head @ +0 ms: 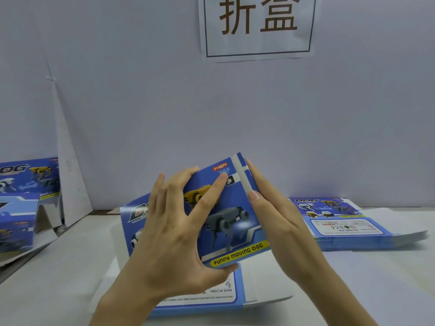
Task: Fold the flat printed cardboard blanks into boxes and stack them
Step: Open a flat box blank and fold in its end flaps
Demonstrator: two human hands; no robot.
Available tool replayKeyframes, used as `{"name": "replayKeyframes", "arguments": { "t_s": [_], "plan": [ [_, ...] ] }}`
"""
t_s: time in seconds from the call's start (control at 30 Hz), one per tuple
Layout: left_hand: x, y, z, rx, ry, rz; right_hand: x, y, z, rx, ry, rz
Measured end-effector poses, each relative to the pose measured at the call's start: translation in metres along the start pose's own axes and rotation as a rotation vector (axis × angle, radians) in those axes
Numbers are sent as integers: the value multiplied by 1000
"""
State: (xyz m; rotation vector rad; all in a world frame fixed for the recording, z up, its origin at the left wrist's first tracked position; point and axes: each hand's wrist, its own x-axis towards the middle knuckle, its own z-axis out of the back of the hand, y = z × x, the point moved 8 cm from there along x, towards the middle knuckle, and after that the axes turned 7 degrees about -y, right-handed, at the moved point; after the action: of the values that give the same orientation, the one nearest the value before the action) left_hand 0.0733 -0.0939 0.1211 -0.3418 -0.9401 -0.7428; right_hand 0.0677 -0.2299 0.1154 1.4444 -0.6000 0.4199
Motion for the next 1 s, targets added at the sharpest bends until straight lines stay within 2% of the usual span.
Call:
{"name": "replayKeyframes", "arguments": {
  "t_s": [0.07, 0.3, 0.6, 0.8, 1.0],
  "plan": [
    [0, -2, 1, 3, -9, -1, -2, 0, -1, 19, 13, -8],
    [1, -3, 7, -45, 7, 24, -3, 6, -3, -133, 141, 20],
    [3, -9, 10, -32, -40, 20, -8, 11, -10, -261, 175, 129],
    [4, -3, 9, 3, 0, -18, -11, 0, -19, -62, 278, -21],
    [3, 7, 15, -227, -68, 94, -8, 4, 2, -191, 209, -12]
  ]
}}
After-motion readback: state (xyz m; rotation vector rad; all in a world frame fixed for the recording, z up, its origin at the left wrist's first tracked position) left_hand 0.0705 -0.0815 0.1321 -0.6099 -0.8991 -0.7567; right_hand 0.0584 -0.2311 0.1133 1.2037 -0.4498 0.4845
